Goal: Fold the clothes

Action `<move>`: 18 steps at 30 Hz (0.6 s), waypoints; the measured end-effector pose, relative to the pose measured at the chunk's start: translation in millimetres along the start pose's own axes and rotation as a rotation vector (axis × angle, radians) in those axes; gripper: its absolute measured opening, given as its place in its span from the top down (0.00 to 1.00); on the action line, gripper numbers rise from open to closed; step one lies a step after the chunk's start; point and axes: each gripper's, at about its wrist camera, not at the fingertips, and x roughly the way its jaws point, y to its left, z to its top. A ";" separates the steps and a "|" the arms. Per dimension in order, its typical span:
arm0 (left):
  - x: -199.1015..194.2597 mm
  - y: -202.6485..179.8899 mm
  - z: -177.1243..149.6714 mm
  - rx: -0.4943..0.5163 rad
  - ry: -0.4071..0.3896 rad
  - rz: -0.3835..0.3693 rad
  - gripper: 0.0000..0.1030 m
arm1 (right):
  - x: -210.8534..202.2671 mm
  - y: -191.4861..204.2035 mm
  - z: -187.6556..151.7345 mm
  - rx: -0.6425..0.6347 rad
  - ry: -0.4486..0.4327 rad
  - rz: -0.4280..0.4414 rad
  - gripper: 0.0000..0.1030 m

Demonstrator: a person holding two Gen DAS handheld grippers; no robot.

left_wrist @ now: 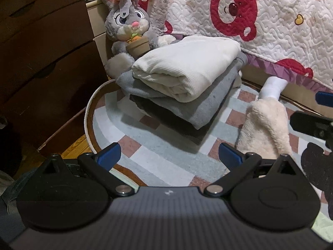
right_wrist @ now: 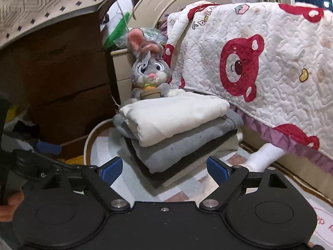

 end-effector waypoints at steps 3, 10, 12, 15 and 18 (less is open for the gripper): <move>1.4 -4.5 -0.6 0.012 0.009 0.003 0.01 | 6.5 -5.9 2.2 0.039 0.016 0.016 0.12; 5.7 -17.5 1.0 0.033 0.021 -0.017 0.01 | 20.0 -19.0 10.2 0.133 0.053 0.067 0.12; 7.6 -20.7 2.6 0.037 0.019 -0.022 0.01 | 21.7 -18.5 16.3 0.139 0.061 0.075 0.12; 13.6 -20.8 4.1 0.011 0.026 -0.034 0.01 | 26.5 -11.9 21.9 0.088 0.076 0.012 0.12; 21.4 -22.5 2.7 0.006 0.046 -0.045 0.01 | 30.6 -5.1 22.2 0.072 0.090 -0.028 0.12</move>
